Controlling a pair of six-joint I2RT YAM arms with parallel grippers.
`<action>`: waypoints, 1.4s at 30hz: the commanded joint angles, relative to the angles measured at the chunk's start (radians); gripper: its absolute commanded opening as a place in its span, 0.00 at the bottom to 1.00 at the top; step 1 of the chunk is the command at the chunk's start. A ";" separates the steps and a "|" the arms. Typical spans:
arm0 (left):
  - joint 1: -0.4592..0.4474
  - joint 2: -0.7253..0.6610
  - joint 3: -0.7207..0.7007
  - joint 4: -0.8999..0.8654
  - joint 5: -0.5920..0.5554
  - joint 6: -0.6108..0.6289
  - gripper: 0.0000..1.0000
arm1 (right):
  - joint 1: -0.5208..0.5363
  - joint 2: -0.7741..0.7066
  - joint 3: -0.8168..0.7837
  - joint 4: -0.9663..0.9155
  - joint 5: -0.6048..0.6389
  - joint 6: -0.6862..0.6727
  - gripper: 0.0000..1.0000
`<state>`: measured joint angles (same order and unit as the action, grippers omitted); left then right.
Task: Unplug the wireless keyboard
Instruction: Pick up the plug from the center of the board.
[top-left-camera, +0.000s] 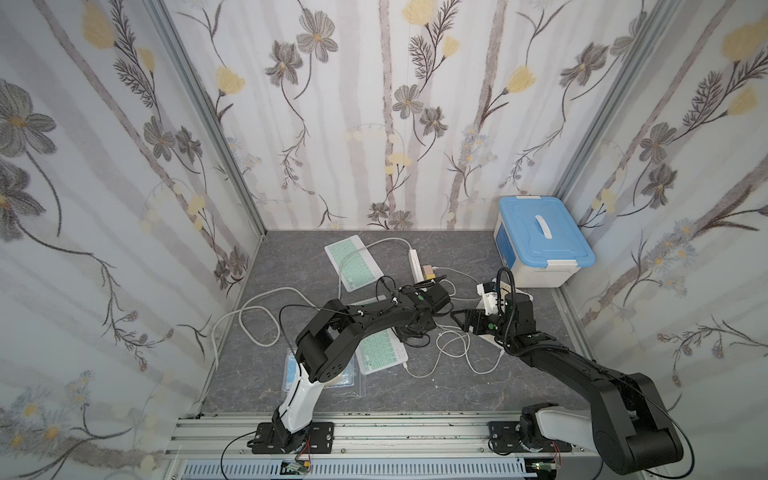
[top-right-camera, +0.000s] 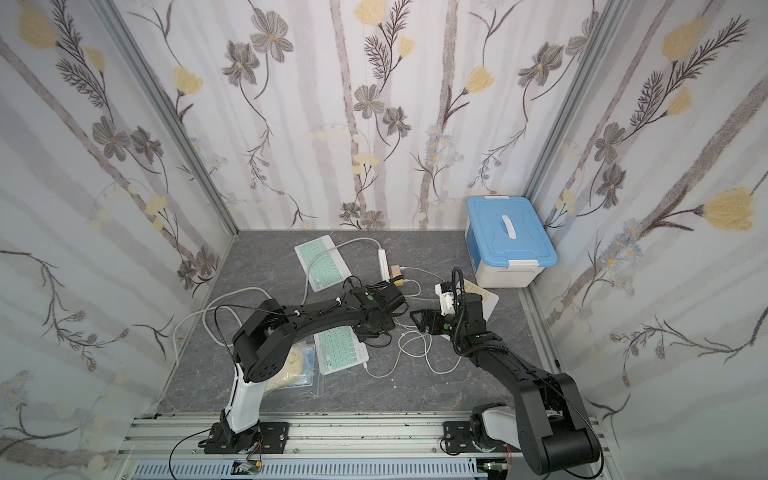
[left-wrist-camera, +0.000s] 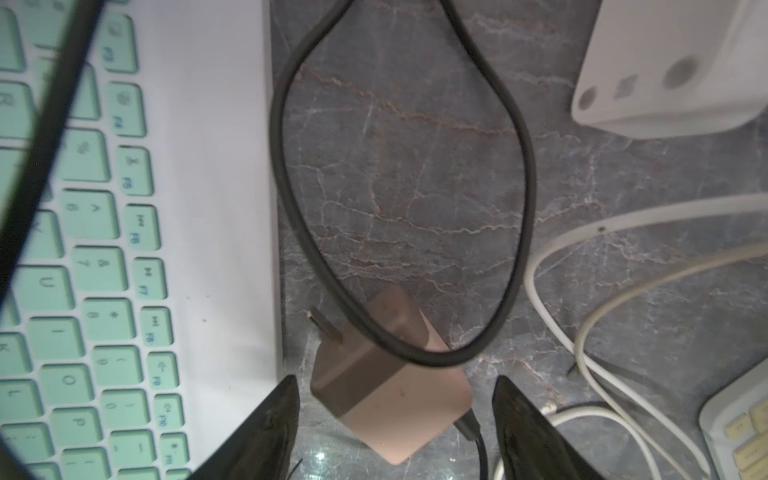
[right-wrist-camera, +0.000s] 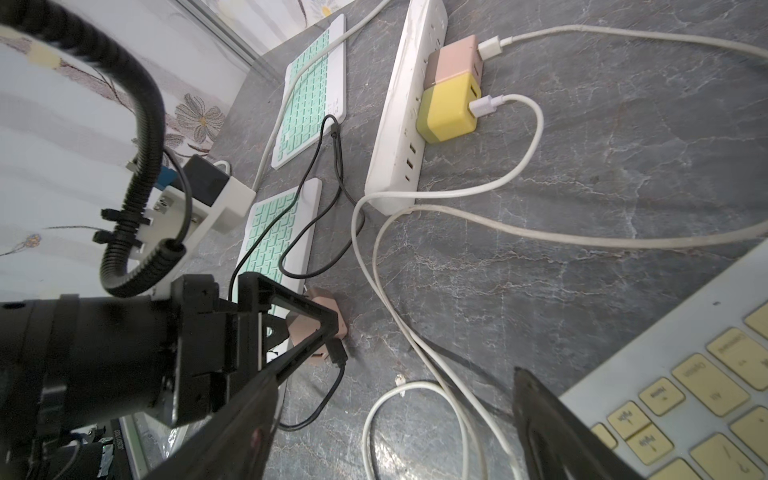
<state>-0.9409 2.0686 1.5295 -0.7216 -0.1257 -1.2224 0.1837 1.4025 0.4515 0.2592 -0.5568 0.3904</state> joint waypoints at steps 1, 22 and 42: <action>0.001 0.013 -0.001 -0.001 -0.008 -0.100 0.75 | -0.001 0.018 0.006 0.063 -0.047 -0.015 0.87; 0.033 0.058 -0.001 0.028 -0.007 -0.094 0.51 | -0.001 0.034 0.006 0.043 -0.043 -0.019 0.87; 0.063 -0.117 -0.023 0.207 -0.029 0.081 0.00 | -0.003 -0.001 0.012 0.132 -0.238 0.085 0.89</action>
<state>-0.8848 1.9846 1.5059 -0.5610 -0.1375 -1.1976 0.1818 1.4117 0.4549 0.2825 -0.6628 0.4156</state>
